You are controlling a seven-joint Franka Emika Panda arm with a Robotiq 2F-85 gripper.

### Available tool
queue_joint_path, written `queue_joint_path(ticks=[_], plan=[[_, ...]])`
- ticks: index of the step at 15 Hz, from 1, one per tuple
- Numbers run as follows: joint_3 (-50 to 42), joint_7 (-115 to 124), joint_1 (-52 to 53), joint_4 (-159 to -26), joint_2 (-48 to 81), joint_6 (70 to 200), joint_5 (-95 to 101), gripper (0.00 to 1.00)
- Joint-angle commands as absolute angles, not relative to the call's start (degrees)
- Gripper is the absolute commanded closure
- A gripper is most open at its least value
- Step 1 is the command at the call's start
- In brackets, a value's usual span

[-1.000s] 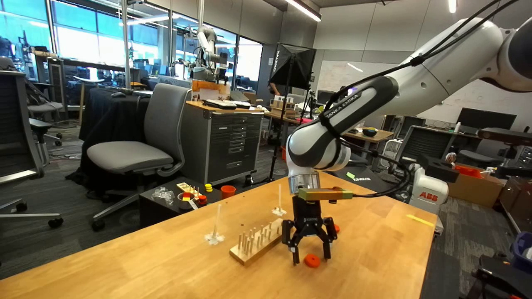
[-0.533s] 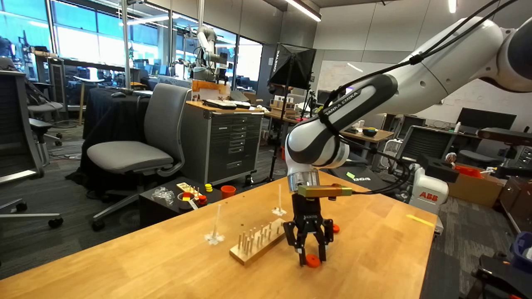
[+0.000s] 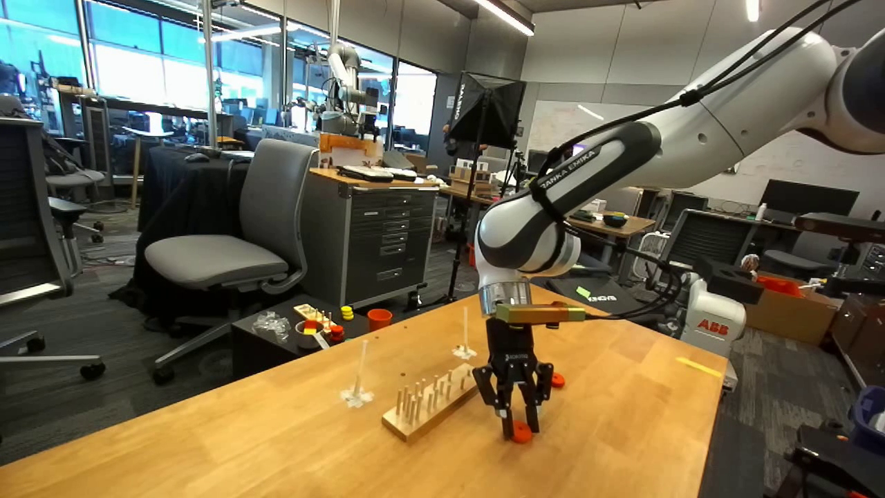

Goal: Place an orange disk on the wooden base

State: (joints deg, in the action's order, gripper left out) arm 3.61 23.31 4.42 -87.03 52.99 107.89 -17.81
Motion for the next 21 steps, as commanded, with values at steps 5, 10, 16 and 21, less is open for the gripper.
queue_joint_path(ticks=[5, 10, 16, 21], plan=[[4.0, 22.2, 3.3, -86.5, 50.3, 106.6, -20.1, 0.83], [3.9, 23.0, 3.4, -86.4, 48.4, 107.5, -21.6, 0.83], [4.0, 24.7, 3.7, -83.5, 47.5, 106.8, -23.3, 0.83], [4.0, 28.2, 4.2, -78.1, 49.1, 105.2, -23.7, 0.83]])
